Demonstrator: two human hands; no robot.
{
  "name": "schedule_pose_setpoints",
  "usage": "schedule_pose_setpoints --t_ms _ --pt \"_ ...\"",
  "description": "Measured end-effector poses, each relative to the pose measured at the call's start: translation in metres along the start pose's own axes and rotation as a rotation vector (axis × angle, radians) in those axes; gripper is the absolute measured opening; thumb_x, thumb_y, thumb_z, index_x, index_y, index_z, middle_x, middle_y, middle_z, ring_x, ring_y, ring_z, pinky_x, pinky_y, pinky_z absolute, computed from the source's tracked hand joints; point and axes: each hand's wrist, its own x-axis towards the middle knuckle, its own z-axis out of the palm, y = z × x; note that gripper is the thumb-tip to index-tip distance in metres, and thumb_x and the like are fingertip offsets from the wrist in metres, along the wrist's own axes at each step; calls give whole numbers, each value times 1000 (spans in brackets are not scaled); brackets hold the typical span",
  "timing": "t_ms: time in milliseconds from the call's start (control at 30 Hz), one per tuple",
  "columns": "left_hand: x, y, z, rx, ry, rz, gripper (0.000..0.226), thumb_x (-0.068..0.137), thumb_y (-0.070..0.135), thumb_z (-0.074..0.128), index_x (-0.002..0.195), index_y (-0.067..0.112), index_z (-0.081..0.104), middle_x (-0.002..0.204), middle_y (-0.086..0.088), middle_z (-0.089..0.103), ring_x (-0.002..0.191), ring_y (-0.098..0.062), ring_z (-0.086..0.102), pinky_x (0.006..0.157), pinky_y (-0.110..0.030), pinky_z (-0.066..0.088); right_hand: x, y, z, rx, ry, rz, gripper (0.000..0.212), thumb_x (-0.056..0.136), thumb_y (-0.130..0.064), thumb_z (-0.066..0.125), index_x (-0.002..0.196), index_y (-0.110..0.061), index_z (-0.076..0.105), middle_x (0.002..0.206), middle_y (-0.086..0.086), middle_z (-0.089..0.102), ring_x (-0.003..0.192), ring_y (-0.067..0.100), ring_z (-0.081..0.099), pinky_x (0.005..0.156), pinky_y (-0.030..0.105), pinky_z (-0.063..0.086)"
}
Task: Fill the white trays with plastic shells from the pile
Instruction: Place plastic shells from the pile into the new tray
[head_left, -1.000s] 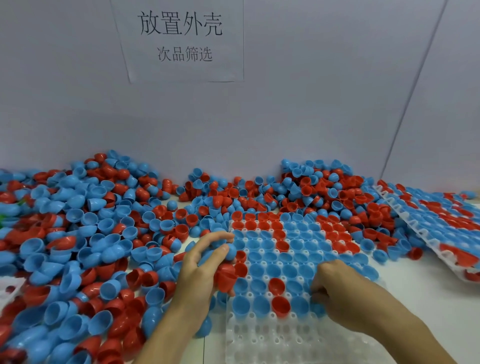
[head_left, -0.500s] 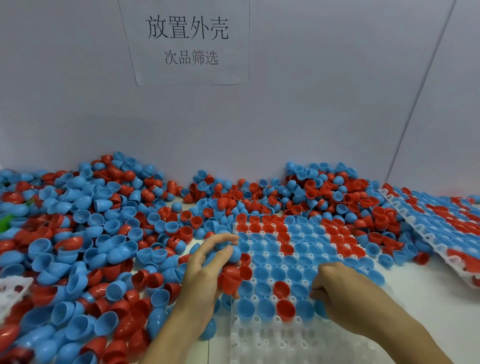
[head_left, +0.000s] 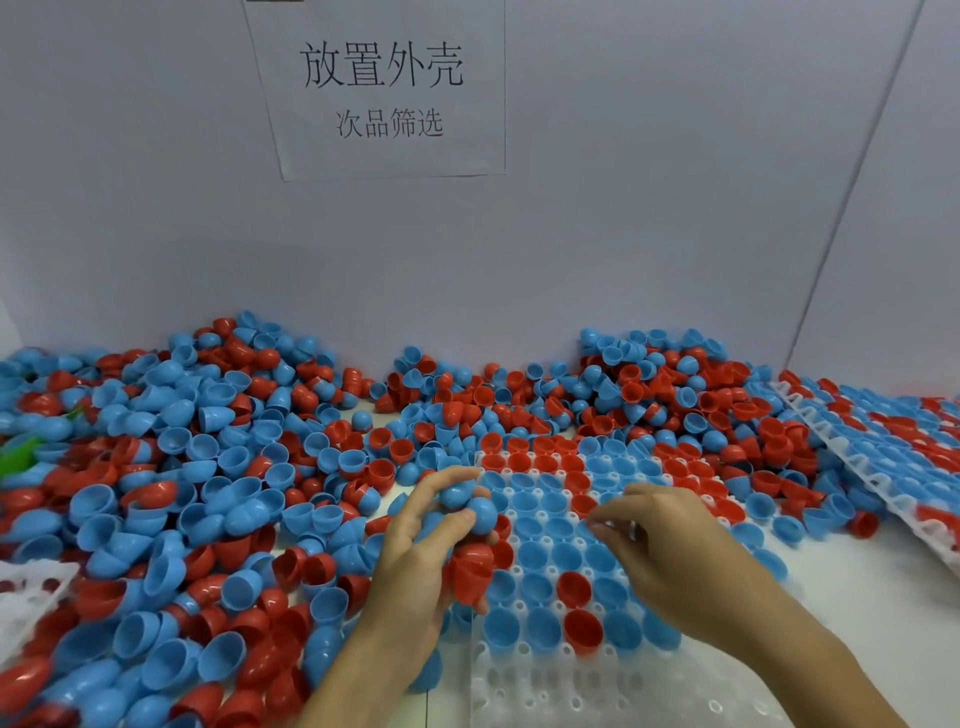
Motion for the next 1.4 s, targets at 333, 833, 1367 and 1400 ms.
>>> schedule_pose_setpoints --t_ms 333,833,1367,1400 --pt "-1 2 -1 -6 -76 -3 45 95 7 59 121 43 66 118 -9 73 101 -29 73 73 -30 59 41 -50 43 560 71 -76 27 89 -26 74 115 -32 68 105 -14 64 96 -4 59 74 11 47" --pt "4 -4 -1 42 -15 14 30 73 41 82 102 44 75 110 5 76 104 -20 73 90 -38 58 27 -41 50 1082 86 0 24 93 -39 49 96 -38 73 76 6 71 66 20 67 63 24 53" --pt "7 -6 -3 367 192 220 13 89 32 69 84 43 74 98 25 69 98 8 63 83 -20 48 18 -52 51 985 46 16 21 101 -19 53 95 -34 67 81 0 73 69 11 69 64 20 53" --pt "7 -5 -2 408 194 241 16 90 31 69 84 45 73 99 28 68 100 11 61 82 -16 46 18 -53 51 975 62 18 20 100 -19 53 95 -31 68 82 -2 73 67 10 68 62 20 52"
